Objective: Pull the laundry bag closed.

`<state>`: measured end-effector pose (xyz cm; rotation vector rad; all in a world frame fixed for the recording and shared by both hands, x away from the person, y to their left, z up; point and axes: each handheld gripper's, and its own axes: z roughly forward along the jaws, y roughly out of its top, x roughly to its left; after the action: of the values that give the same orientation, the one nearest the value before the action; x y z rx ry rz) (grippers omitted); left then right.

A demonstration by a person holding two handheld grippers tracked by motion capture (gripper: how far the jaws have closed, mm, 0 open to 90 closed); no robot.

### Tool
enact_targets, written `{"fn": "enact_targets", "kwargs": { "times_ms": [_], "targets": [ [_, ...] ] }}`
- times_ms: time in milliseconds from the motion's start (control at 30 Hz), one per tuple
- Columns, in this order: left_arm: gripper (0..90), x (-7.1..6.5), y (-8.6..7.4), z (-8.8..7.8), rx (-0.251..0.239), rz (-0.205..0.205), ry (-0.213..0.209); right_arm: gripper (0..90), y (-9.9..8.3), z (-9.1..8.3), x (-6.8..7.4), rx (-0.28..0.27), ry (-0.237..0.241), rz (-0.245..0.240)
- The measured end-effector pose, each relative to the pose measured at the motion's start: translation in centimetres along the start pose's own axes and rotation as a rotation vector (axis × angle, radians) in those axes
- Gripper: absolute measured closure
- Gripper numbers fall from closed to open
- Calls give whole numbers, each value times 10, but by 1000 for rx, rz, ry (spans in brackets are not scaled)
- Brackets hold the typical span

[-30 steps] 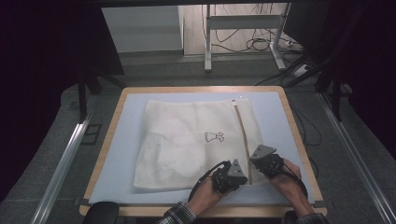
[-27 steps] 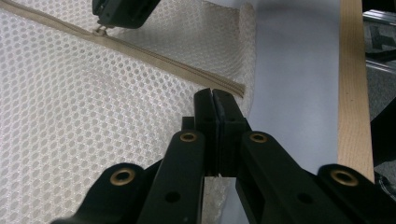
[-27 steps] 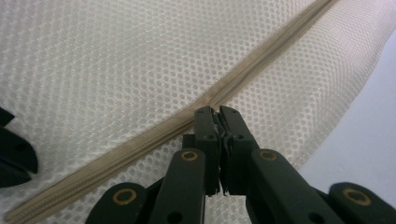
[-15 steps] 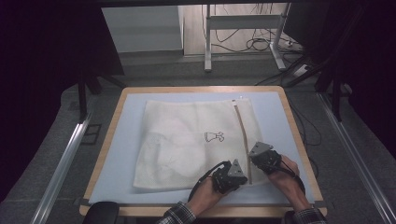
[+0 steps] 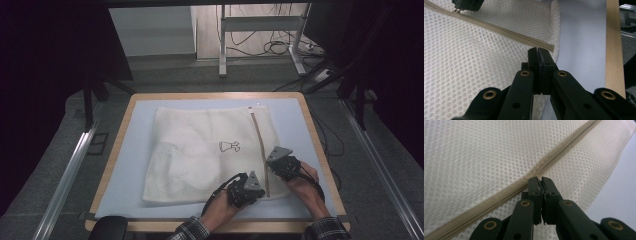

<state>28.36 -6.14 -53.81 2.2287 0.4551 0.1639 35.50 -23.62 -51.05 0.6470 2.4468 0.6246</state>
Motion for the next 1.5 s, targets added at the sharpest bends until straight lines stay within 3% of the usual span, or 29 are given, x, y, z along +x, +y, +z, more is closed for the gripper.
{"fn": "enact_targets", "kwargs": {
  "times_ms": [600,1500],
  "targets": [
    [895,-1,0,0,1,14,11,861,14,15,-11,15,-57,-41],
    [897,-3,0,0,2,27,18,862,33,37,-33,26,-110,-37]
  ]
}}
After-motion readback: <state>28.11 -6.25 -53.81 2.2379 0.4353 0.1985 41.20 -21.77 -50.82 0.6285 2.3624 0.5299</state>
